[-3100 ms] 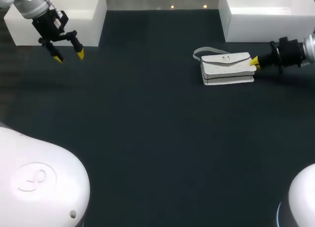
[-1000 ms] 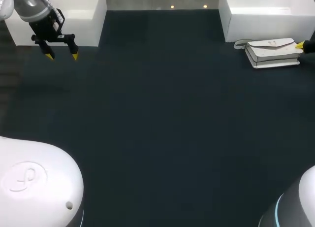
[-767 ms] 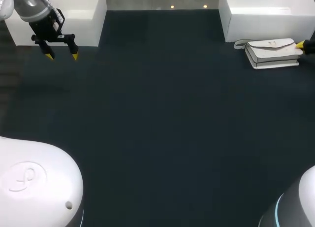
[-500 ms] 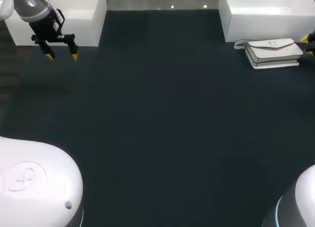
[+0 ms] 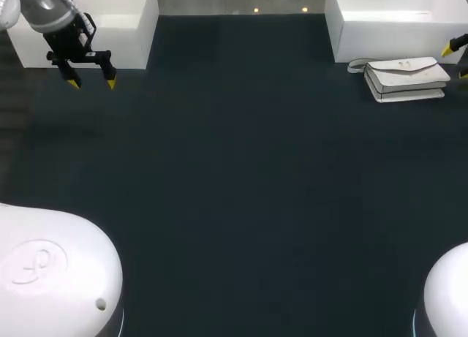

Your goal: Pick up the bag, open it, inspect its contents, close it, and place it on the opposite side

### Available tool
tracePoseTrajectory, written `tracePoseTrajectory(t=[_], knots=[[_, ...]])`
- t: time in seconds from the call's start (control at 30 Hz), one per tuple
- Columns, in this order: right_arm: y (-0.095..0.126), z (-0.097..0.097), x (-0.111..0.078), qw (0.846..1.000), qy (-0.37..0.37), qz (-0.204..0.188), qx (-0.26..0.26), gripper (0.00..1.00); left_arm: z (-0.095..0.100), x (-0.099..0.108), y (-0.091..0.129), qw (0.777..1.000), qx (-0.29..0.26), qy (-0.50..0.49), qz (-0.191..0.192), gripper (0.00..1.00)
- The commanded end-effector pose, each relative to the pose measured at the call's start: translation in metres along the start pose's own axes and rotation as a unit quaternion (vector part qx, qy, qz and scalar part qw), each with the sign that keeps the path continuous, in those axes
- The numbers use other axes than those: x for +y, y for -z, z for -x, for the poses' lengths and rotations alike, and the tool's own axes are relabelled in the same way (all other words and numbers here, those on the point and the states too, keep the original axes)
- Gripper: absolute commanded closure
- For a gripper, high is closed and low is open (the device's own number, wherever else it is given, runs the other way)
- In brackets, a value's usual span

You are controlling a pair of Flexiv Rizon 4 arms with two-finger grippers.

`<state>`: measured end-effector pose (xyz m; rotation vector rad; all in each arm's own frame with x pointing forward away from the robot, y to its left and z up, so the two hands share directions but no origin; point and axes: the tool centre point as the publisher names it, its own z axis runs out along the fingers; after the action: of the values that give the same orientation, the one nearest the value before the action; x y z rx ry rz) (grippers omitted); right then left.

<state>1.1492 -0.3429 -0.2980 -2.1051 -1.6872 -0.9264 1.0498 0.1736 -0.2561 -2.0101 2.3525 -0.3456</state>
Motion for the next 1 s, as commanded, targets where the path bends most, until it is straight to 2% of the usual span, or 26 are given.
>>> tracePoseTrajectory(t=[0.03, 0.33, 0.5, 0.7, 1.0], knots=[[0.002, -0.02, -0.01, 0.997, 0.005, -0.045, -0.059, 0.0, -0.001, 0.001, 0.0, 1.0, -0.001, 0.0, -0.001, 0.0], [-0.006, -0.043, -0.047, 0.993, 0.014, -0.053, -0.107, 0.0, -0.001, 0.001, 0.0, 1.0, -0.001, 0.0, -0.001, 0.0], [-0.011, -0.055, -0.064, 0.99, 0.014, -0.036, -0.136, 0.0, -0.001, 0.001, 0.0, 1.0, -0.001, 0.0, -0.001, 0.0], [-0.013, -0.067, -0.079, 0.986, 0.022, -0.007, -0.167, 0.0, -0.001, 0.001, 0.0, 1.0, -0.001, 0.0, -0.001, 0.0], [-0.014, -0.077, -0.088, 0.982, 0.035, -0.015, -0.188, 0.0, -0.001, 0.001, 0.0, 1.0, -0.001, 0.0, -0.001, 0.0]])
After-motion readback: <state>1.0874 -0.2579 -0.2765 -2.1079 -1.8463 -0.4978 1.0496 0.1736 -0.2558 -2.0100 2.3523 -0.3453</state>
